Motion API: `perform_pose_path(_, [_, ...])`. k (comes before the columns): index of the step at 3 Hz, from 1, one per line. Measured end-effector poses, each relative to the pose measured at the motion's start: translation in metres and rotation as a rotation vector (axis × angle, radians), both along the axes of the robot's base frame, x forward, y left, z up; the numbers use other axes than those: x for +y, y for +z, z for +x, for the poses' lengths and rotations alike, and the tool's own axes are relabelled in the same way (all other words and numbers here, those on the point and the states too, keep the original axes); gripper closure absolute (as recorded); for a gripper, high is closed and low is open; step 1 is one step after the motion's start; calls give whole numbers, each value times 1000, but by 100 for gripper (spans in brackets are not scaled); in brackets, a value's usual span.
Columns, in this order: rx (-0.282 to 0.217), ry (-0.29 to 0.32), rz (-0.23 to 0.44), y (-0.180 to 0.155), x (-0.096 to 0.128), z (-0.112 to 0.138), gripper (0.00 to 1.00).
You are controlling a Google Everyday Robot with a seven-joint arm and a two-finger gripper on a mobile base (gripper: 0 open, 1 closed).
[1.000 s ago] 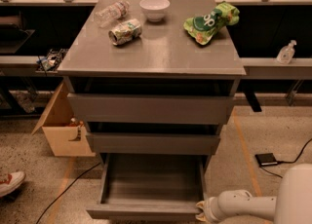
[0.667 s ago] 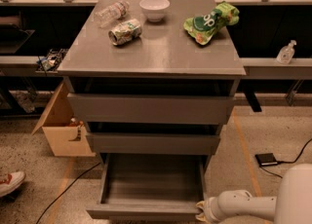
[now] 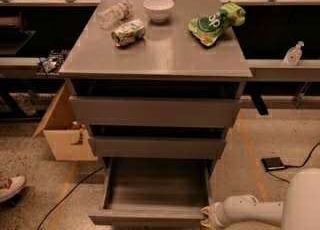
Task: Open bottom drawer
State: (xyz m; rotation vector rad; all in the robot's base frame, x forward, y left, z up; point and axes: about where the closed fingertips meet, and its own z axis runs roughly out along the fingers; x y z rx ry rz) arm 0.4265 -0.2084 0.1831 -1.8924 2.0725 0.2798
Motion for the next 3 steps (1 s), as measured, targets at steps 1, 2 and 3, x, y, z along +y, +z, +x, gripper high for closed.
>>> perform_pose_path(1, [0, 0, 0, 0, 0, 0, 59])
perform_pose_path(2, [0, 0, 0, 0, 0, 0, 60])
perform_pose_path(3, [3, 1, 1, -1, 1, -1, 60])
